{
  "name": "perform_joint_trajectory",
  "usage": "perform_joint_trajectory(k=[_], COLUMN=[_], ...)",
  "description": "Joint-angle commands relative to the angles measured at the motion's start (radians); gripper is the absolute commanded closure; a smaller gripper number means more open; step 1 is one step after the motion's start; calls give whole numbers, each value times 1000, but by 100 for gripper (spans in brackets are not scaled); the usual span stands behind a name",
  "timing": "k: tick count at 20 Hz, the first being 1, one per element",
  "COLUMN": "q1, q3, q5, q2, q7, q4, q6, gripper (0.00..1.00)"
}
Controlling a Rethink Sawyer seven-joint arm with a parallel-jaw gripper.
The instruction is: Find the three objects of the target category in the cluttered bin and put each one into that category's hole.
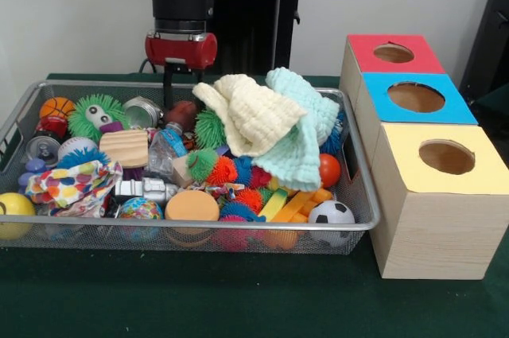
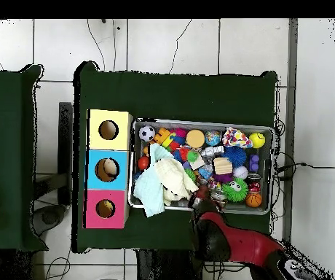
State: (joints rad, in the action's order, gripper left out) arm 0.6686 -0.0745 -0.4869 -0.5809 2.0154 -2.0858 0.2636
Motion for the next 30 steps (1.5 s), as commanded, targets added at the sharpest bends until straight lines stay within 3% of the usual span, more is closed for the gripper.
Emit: perform_joint_trajectory(k=[1, 2, 3, 6, 11, 22, 30], q1=[-89, -114, -139, -229, -266, -165, -198], q3=[-44, -17, 9, 102, 133, -5, 50], q5=[52, 61, 69, 116, 147, 96, 96], q2=[63, 62, 60, 52, 33, -34, 31], q7=[138, 125, 113, 107, 122, 123, 113], q4=[113, 120, 127, 135, 125, 118, 167], q6=[83, 64, 46, 58, 17, -46, 98], gripper=[0, 0, 100, 100, 100, 100, 100])
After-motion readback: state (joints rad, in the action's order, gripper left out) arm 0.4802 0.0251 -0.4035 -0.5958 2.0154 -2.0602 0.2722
